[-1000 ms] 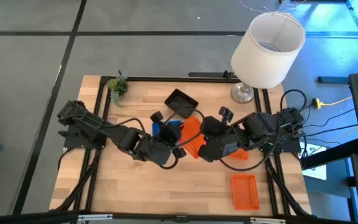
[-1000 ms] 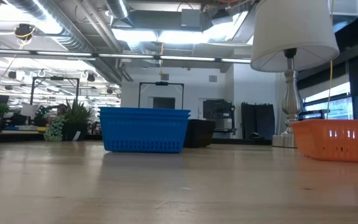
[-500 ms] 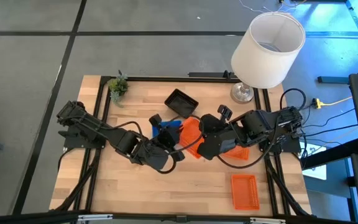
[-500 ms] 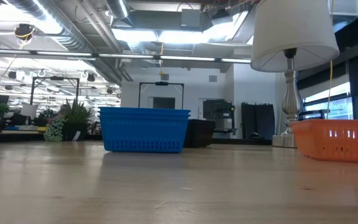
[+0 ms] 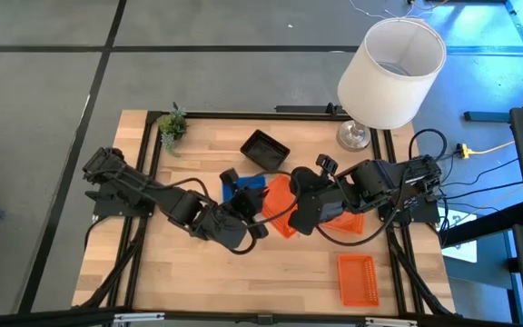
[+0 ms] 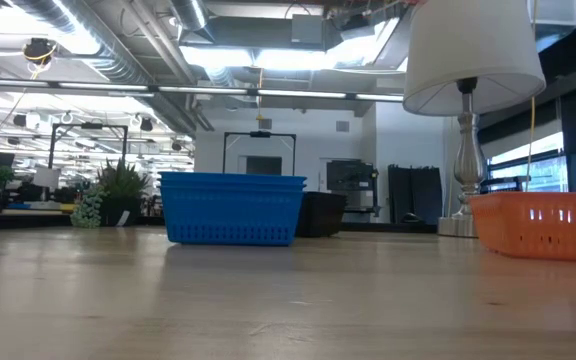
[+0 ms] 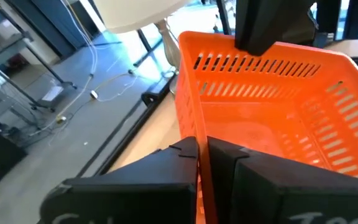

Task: Stack baskets by color
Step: Stack the bottom left orange bin on the top orange bin

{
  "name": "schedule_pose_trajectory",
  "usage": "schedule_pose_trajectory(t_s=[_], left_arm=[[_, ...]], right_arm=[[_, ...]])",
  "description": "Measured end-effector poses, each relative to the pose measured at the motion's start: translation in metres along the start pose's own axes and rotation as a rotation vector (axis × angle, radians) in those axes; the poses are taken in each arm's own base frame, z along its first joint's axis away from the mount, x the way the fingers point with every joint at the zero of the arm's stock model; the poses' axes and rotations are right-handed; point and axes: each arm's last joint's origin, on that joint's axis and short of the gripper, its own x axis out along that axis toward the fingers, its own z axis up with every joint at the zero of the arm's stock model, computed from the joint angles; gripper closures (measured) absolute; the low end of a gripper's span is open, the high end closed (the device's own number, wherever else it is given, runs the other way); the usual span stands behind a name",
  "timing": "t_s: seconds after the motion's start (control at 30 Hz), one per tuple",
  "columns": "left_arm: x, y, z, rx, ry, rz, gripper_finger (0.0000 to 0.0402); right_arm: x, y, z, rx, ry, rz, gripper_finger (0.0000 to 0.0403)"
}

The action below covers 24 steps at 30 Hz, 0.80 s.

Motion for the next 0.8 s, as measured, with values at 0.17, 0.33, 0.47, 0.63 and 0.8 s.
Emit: schedule_pose_trajectory(t_s=[0.17,0.33,0.47,0.63,0.8], left_arm=[[0.0,0.0,-0.003,0.019,0.019,-0.016,0.0401],[-0.003,-0.002,-0.003,0.026,0.018,-0.02,0.0401],[0.0,0.001,-0.003,0.029,0.02,0.006,0.0401],[0.007,0.006,-0.005,0.045,0.041,0.027,0.0401],[0.012,0.01,-0.006,0.066,0.06,0.045,0.0401]], right_arm=[[0.0,-0.002,-0.001,0.002,-0.007,-0.029,0.036],[0.0,-0.002,0.0,0.018,-0.014,-0.034,0.036],[0.0,0.0,-0.001,0.023,0.015,0.006,0.036],[0.0,0.001,-0.002,0.023,0.046,0.045,0.036],[0.001,0.0,-0.001,0.017,0.064,0.065,0.036]])
